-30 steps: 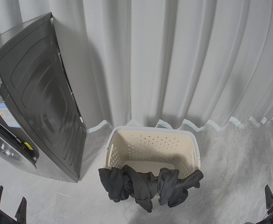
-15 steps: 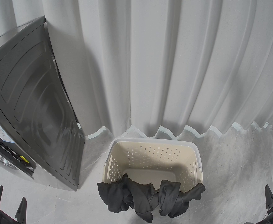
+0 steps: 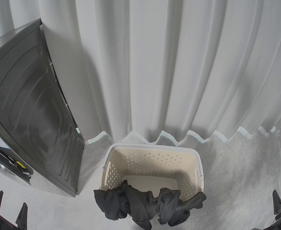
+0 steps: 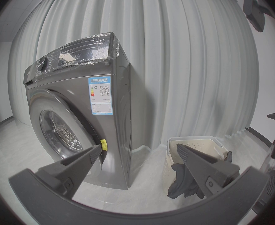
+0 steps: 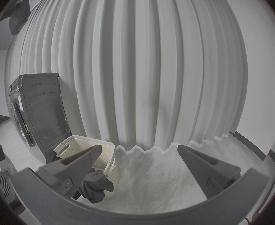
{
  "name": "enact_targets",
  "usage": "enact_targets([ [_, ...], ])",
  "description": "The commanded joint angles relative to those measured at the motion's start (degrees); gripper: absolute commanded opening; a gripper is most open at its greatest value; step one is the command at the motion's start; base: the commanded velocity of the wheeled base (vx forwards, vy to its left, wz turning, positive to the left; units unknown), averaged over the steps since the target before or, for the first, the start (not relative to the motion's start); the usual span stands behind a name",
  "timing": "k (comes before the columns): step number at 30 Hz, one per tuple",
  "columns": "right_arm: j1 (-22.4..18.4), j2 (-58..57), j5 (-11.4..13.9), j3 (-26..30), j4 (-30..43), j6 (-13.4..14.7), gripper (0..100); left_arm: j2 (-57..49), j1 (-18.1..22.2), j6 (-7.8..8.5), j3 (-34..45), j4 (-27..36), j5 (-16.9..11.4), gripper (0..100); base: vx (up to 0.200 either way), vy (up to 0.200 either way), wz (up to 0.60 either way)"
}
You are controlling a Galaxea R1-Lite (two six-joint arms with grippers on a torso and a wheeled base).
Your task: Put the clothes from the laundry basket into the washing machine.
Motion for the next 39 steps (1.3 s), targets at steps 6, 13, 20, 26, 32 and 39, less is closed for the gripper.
enact_targets([
  [6,0.01,-0.93,-0.01,1.01,-0.04,-0.01,100,-0.70,0.02,-0.19,0.92,0.02,0.02,100,0.100,0.000,0.00],
  [13,0.01,-0.93,-0.01,1.01,-0.04,-0.01,100,-0.70,0.02,-0.10,0.92,0.02,0.02,100,0.086,0.000,0.00],
  [20,-0.07,-0.93,-0.01,1.01,-0.04,-0.01,100,-0.70,0.02,-0.19,0.92,0.02,0.02,100,0.000,0.000,0.00],
  [26,-0.07,-0.93,-0.01,1.01,-0.04,-0.01,100,-0.70,0.02,-0.28,0.92,0.02,0.02,100,0.167,0.000,0.00],
  [32,0.01,-0.93,-0.01,1.01,-0.04,-0.01,100,-0.70,0.02,-0.10,0.92,0.02,0.02,100,0.133,0.000,0.00],
  [39,0.01,-0.93,-0.01,1.01,-0.04,-0.01,100,-0.70,0.02,-0.19,0.92,0.02,0.02,100,0.000,0.000,0.00],
])
